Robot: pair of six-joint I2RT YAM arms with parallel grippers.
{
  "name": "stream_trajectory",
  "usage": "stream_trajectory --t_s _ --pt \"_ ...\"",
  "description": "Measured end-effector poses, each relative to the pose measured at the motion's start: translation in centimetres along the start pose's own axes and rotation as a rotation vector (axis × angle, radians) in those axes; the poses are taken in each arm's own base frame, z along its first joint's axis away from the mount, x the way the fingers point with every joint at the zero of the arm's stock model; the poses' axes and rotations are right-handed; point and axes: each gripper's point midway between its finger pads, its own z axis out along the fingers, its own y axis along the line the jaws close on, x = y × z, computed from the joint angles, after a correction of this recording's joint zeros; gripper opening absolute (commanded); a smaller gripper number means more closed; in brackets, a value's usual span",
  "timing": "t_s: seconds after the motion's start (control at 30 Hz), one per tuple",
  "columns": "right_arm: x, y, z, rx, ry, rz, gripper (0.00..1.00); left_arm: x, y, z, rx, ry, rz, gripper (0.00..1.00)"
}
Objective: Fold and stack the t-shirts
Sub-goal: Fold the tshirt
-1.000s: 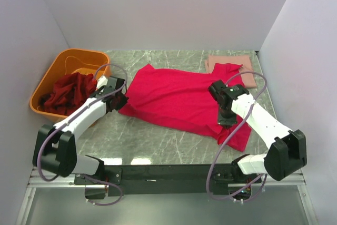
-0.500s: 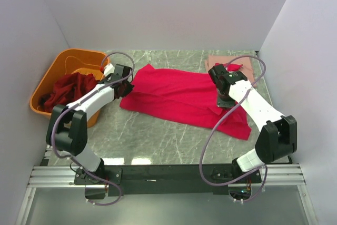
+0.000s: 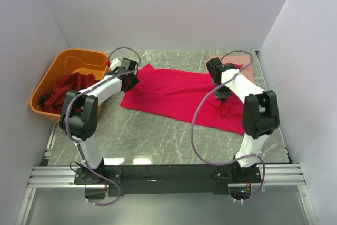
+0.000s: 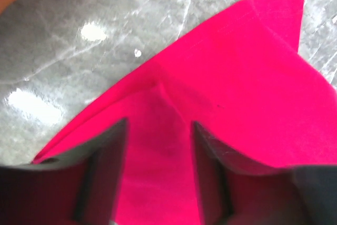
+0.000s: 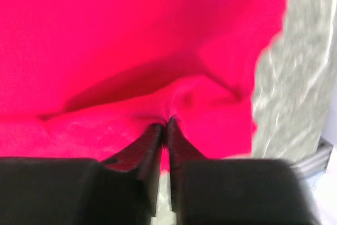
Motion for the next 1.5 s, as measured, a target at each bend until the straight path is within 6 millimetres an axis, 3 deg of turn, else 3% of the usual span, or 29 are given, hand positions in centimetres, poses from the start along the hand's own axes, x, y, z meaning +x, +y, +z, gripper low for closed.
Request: stream_trajectory --t_s 0.03,0.17,0.23,0.33,0.4,0.43,0.5,0.53,0.7,0.8,0.97,1.07,1.1,1.33,1.5 --pt "-0.6 0.4 0.7 0.003 -0.003 -0.016 0.26 -0.1 -0.1 0.1 0.000 -0.003 0.001 0.79" --pt "-3.3 1.4 3.4 0.034 -0.044 -0.066 0.36 -0.6 -0.7 0.0 0.013 -0.014 0.010 0.95" --pt "-4.7 1.3 4.1 0.076 -0.081 -0.074 0.42 -0.6 -0.8 0.0 0.018 -0.013 0.014 0.99" --pt "-5.9 0.2 4.0 0.146 -0.130 -0.073 0.43 -0.4 -0.6 -0.1 0.024 -0.007 0.022 0.99" --pt "-6.1 -0.3 3.6 0.158 -0.149 -0.055 0.53 -0.1 -0.4 -0.5 0.029 -0.002 0.029 0.99" --pt "-5.9 -0.4 3.4 0.150 -0.155 -0.042 0.62 0.2 -0.2 -0.7 0.031 0.002 0.035 0.99" --pt "-4.7 -0.6 2.5 0.105 -0.160 -0.017 0.63 0.6 0.0 -1.2 0.037 0.009 0.045 0.99" --pt "-3.9 -0.7 2.0 0.073 -0.159 -0.010 0.73 0.9 0.0 -1.5 0.044 0.015 0.050 1.00" --pt "-0.2 0.5 -0.1 -0.136 -0.158 0.029 0.74 2.6 -0.8 -2.7 0.096 0.042 0.080 1.00" --pt "1.3 1.7 -0.1 -0.223 -0.141 0.024 0.74 3.7 -1.2 -2.9 0.118 0.066 0.101 0.99" --pt "3.0 2.4 1.6 -0.227 -0.090 0.003 0.68 4.5 -1.3 -2.9 0.140 0.087 0.114 0.99" --pt "3.2 2.7 2.7 -0.208 -0.072 -0.008 0.48 5.0 -1.0 -2.6 0.134 0.097 0.118 1.00" --pt "3.2 2.7 3.1 -0.196 -0.064 -0.012 0.35 5.1 -0.9 -2.4 0.131 0.100 0.119 0.99" --pt "2.0 2.0 5.4 -0.074 -0.046 -0.002 0.00 6.6 0.8 -0.9 0.075 0.123 0.140 0.99" --pt "-0.6 0.2 5.1 -0.008 -0.099 0.045 0.00 7.2 1.9 -0.3 0.036 0.127 0.153 0.99"
